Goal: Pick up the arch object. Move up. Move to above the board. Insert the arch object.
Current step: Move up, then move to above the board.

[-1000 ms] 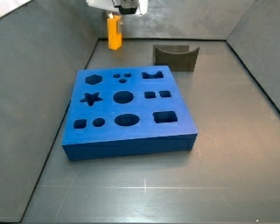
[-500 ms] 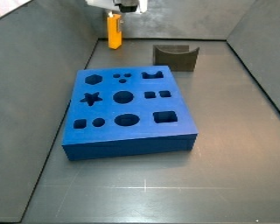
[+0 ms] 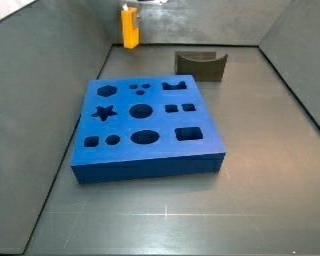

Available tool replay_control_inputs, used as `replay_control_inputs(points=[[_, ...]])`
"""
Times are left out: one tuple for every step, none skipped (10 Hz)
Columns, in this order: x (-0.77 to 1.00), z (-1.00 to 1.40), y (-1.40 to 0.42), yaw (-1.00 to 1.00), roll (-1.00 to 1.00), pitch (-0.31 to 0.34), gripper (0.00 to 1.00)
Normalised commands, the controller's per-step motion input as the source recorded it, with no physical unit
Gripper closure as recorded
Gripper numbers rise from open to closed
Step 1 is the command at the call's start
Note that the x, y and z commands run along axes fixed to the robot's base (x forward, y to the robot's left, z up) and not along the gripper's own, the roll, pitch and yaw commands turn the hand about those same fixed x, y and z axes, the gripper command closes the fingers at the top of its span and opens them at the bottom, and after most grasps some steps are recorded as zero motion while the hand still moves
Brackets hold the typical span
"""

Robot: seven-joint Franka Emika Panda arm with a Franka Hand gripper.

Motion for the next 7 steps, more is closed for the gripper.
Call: replay_control_inputs(points=[[-0.02, 0.34, 0.00, -0.01, 0.08, 0.114, 1.00], [-0.02, 0.30, 0.00, -0.01, 0.09, 0.116, 1.00], [-0.02, 0.21, 0.00, 0.00, 0.11, 0.119, 1.00], [0.40, 1.00, 0.05, -0.20, 0.09, -0.048, 1.00], [0.42, 1.00, 0.05, -0.19, 0.08, -0.061, 1.00], [0.36, 1.00, 0.05, -0.14, 0.05, 0.015, 1.00], [0.32, 1.00, 0.04, -0.11, 0.04, 0.049, 1.00]])
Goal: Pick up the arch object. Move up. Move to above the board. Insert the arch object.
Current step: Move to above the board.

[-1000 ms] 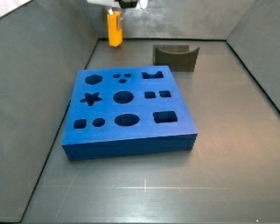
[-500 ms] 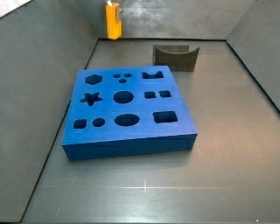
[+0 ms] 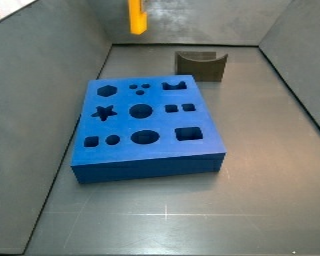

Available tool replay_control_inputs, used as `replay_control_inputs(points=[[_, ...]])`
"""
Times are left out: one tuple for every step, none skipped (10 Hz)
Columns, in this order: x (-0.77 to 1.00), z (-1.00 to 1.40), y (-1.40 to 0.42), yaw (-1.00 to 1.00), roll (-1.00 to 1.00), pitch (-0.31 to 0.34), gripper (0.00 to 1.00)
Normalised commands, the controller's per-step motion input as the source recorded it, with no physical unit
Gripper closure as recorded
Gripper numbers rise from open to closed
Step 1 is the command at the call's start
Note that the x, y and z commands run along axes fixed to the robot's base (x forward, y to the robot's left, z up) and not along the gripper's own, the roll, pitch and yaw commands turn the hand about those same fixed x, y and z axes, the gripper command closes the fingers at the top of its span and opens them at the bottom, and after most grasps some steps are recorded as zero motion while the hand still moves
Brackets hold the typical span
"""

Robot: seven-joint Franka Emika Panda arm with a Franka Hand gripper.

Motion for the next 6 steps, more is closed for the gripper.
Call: replay_control_inputs(points=[[0.27, 1.00, 0.03, -0.07, 0.03, 0.081, 1.00], [0.25, 1.00, 0.03, -0.06, 0.03, 0.090, 1.00], [0.21, 1.00, 0.03, -0.04, 0.03, 0.098, 1.00], [0.18, 1.00, 0.02, -0.03, 0.04, 0.099, 1.00], [0.14, 1.00, 0.02, -0.02, 0.05, 0.102, 1.00], [0.12, 1.00, 0.01, -0.02, 0.05, 0.103, 1.00]])
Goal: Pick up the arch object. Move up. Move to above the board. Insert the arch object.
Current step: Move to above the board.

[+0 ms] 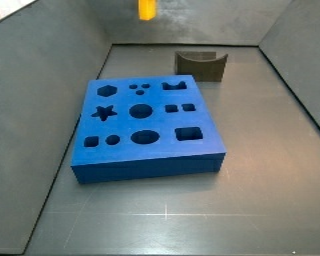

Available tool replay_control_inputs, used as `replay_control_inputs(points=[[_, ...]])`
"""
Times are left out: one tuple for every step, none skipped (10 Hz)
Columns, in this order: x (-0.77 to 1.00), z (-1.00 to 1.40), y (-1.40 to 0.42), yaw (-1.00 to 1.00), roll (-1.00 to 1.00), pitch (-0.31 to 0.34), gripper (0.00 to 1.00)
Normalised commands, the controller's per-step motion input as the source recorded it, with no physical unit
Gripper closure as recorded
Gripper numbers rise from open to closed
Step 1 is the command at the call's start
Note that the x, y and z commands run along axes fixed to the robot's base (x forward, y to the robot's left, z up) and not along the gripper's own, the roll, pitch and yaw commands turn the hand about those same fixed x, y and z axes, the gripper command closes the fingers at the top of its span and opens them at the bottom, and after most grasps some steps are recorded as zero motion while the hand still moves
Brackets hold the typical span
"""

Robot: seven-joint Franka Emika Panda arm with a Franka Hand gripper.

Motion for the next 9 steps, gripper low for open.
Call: replay_control_inputs(points=[[0.09, 1.00, 0.01, -0.01, 0.06, 0.108, 1.00], [0.07, 1.00, 0.01, 0.00, 0.07, 0.113, 1.00], [0.04, 1.00, 0.00, 0.01, 0.08, 0.118, 1.00], [0.04, 0.99, 0.00, 0.01, 0.08, 0.115, 1.00], [0.02, 0.86, 0.00, 0.02, 0.08, 0.113, 1.00], [0.00, 0.73, 0.00, 0.02, 0.08, 0.111, 1.00], [0.01, 0.63, -0.01, 0.02, 0.08, 0.107, 1.00], [0.01, 0.56, -0.01, 0.02, 0.07, 0.109, 1.00], [0.01, 0.42, -0.01, 0.02, 0.08, 0.114, 1.00]])
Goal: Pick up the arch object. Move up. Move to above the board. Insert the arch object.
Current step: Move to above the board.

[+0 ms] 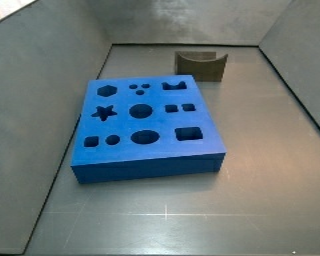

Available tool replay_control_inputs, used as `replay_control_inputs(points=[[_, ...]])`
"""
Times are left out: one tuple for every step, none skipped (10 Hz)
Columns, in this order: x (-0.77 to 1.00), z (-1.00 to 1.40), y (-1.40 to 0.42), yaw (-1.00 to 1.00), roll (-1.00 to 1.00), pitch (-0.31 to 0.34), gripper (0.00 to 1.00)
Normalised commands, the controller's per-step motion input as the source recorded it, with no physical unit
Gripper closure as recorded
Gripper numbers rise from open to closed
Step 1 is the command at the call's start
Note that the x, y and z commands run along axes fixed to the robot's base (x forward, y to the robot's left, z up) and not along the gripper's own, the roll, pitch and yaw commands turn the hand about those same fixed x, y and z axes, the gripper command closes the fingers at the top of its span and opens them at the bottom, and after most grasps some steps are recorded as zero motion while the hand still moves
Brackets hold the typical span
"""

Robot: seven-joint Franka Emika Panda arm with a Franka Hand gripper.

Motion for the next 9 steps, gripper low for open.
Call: replay_control_inputs(points=[[0.00, 0.32, -0.01, 0.02, 0.08, 0.113, 1.00], [0.00, 0.17, -0.01, 0.02, 0.08, 0.111, 1.00], [0.07, 0.20, -1.00, 1.00, 0.06, 0.227, 1.00], [0.07, 0.19, -1.00, 1.00, 0.06, 0.220, 1.00], [0.06, 0.20, -1.00, 1.00, 0.10, 0.217, 1.00], [0.06, 0.20, -1.00, 0.90, 0.09, 0.181, 1.00], [0.06, 0.20, -1.00, 0.56, 0.10, 0.127, 1.00], [0.06, 0.20, -1.00, 0.35, 0.10, 0.090, 1.00], [0.06, 0.21, -1.00, 0.25, 0.10, 0.070, 1.00]])
